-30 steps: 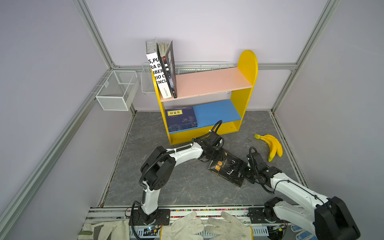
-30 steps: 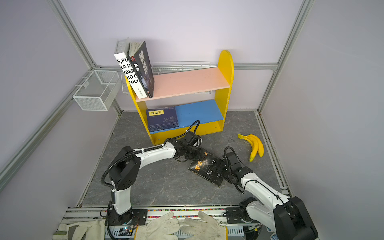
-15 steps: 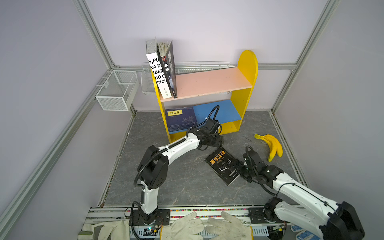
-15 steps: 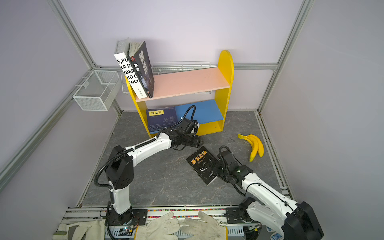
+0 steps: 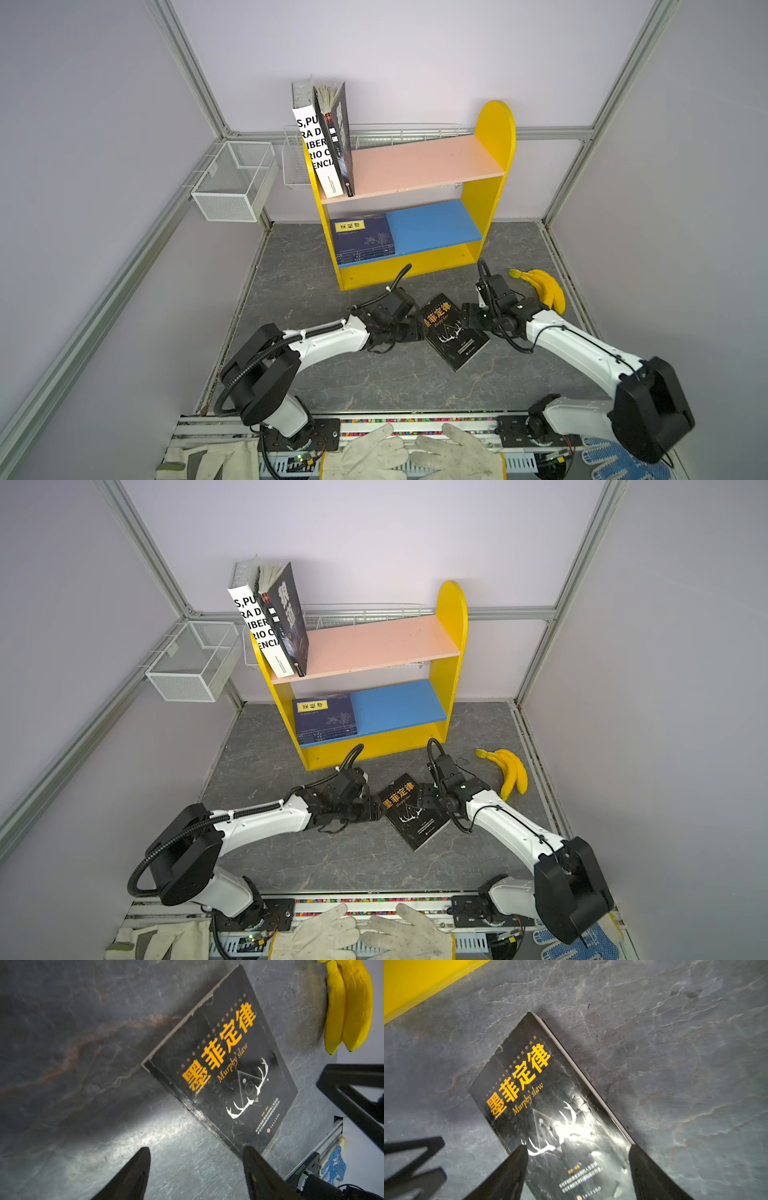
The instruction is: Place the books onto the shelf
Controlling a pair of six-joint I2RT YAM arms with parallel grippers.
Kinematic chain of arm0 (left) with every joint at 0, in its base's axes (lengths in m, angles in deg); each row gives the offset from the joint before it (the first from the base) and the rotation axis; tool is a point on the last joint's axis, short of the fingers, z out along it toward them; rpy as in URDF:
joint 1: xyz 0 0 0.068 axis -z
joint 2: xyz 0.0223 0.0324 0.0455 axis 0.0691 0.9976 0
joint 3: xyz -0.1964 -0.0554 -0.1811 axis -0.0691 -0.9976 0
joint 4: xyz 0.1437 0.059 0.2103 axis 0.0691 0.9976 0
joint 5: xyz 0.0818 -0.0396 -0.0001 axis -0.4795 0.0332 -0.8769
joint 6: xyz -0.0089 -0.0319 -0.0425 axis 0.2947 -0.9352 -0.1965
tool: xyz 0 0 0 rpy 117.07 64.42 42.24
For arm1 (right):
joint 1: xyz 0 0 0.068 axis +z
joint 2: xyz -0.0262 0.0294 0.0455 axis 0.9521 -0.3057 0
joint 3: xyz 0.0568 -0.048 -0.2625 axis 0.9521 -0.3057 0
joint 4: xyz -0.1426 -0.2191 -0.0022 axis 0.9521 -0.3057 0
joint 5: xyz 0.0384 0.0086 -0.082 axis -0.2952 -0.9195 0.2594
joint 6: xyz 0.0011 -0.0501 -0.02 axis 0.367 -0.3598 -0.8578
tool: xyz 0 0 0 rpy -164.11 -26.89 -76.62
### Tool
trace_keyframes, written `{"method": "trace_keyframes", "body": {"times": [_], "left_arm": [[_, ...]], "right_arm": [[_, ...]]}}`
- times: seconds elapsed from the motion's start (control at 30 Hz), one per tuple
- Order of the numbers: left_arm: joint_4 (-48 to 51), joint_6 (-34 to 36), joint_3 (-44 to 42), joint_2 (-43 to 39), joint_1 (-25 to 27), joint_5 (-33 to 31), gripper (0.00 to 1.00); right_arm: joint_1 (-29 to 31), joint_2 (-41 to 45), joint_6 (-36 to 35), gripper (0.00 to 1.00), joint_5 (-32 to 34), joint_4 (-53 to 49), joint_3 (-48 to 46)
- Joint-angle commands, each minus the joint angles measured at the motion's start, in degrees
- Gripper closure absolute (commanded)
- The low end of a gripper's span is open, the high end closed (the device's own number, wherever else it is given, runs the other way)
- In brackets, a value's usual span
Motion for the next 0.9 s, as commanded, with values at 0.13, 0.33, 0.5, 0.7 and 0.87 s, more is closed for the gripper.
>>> {"method": "trace_keyframes", "body": {"times": [0.13, 0.33, 0.5, 0.7, 0.87], "left_arm": [[-17.9, -18.9, -7.9, 0.1, 2.2, -5.7, 0.28], [-23.3, -23.2, -9.7, 3.6, 2.5, -6.4, 0.28], [-26.0, -24.9, -9.7, 6.4, 2.5, -6.7, 0.28], [-26.9, -24.8, -9.5, 7.7, 2.2, -6.4, 0.28], [-27.4, -23.4, -8.7, 9.4, -0.4, -3.3, 0.29]], "right_arm": [[-0.4, -7.2, -4.7, 0.32, -2.3, 5.8, -0.2], [-0.8, -11.8, -3.1, 0.39, -2.1, 6.6, -1.5], [-0.8, -14.7, -2.6, 0.43, -3.8, 7.3, -3.3], [-1.1, -17.9, -5.2, 0.46, -5.4, 4.5, 0.4], [0.5, -19.9, -3.9, 0.54, -9.9, 5.3, 1.6]]}}
